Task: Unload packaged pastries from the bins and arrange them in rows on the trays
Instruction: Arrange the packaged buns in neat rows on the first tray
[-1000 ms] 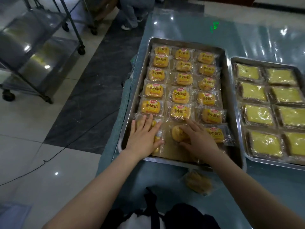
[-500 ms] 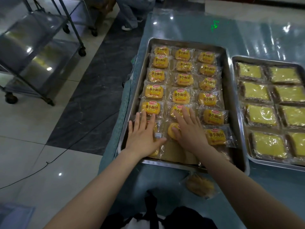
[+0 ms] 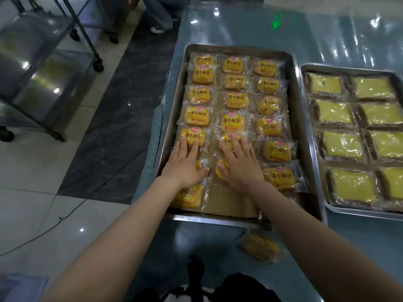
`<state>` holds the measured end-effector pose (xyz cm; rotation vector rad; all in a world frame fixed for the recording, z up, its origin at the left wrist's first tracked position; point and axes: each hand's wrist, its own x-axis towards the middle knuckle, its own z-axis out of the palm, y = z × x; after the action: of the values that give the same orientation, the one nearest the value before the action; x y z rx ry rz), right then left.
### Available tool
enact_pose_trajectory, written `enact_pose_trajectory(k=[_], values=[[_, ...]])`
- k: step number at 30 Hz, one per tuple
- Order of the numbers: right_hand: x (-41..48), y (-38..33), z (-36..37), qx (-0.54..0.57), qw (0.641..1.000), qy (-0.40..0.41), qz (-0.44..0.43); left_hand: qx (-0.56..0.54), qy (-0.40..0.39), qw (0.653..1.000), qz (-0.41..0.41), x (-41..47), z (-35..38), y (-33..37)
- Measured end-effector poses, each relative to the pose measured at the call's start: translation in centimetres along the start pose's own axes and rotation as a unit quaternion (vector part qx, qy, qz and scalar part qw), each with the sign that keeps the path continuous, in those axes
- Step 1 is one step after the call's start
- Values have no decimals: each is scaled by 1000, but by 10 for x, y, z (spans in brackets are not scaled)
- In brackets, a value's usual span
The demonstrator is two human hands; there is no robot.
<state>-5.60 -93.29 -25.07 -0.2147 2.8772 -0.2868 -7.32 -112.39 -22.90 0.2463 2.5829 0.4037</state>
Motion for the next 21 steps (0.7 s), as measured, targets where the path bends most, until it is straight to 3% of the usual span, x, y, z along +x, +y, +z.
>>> enact_pose_trajectory(k=[7,10,18,21], values=[[-15,4,-6,39,999,37,-3,-58,185,980,36,-37,9,-1],[-21,5,-6,47,998,40,2,-20,245,965,90,-51,9,1],[-31,9,-9,45,999,22,10,60,75,993,67,-43,3,6],[-41,13,-14,58,998,29,3,48,66,994,67,-45,0,5]])
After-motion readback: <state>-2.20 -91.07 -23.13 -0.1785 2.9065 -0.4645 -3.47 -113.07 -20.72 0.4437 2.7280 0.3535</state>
